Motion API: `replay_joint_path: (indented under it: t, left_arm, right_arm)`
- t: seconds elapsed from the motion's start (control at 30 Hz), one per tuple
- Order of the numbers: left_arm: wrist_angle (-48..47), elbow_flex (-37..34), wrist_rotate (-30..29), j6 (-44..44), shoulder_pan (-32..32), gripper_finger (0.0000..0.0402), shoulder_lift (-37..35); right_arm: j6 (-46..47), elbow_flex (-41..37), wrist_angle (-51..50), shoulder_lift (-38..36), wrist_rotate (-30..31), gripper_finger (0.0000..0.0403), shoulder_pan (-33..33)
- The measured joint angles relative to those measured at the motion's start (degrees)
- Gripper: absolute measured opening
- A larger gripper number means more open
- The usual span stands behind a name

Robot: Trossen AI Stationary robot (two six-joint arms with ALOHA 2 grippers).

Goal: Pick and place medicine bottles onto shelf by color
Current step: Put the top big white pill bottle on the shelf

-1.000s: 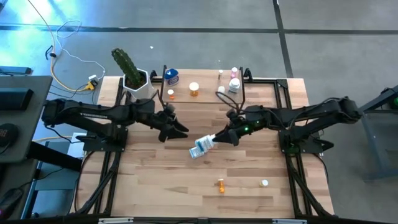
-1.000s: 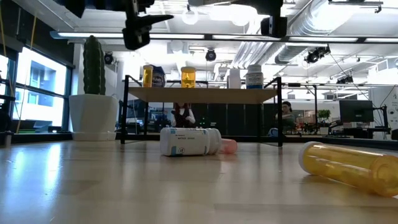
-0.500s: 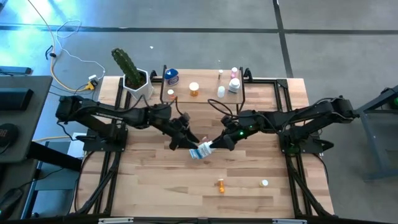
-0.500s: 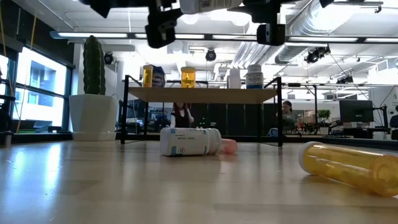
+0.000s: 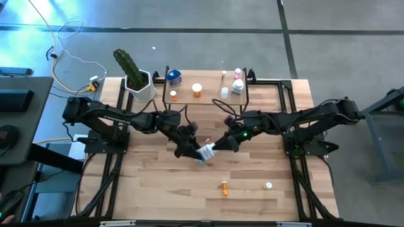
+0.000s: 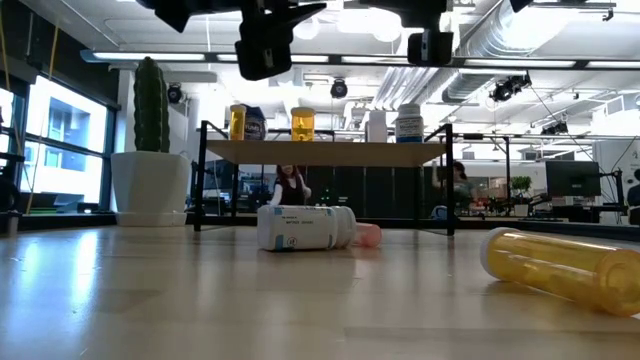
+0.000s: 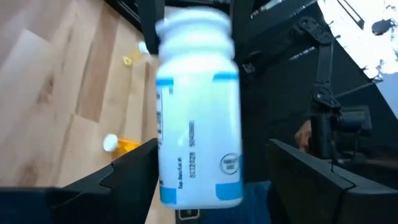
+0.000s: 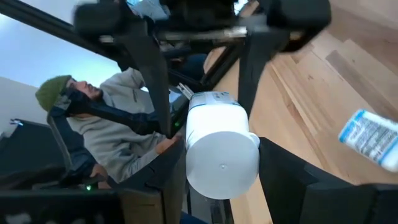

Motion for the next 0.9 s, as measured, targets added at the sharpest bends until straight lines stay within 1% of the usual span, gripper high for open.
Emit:
replay_joint_path:
  t: [0.2,0.33,0.47,0.77,0.9]
  left_arm:
    - [0.02,0.0,0.95,0.0,0.0,0.0278,0.16]
    - [0.02,0.0,0.99,0.0,0.49,0.0264,0.16]
    - [0.02,0.0,1.08,-0.01,0.5,0.0238,0.16]
    - [-0.07,-0.02,1.04,1.78,0.48,0.0163,0.16]
    - [-0.09,-0.02,0.94,2.61,0.48,0.0147,0.18]
  right_arm:
    - [0.02,0.0,0.8,-0.02,-0.04,0.0154,0.04]
    - [0.02,0.0,0.6,-0.02,-0.04,0.0154,0.03]
    - [0.02,0.0,0.58,-0.02,-0.04,0.0154,0.02]
    - [-0.01,0.0,0.6,-0.02,-0.08,0.0154,0.02]
    - [-0.08,0.0,0.58,-0.02,0.04,0.0166,0.02]
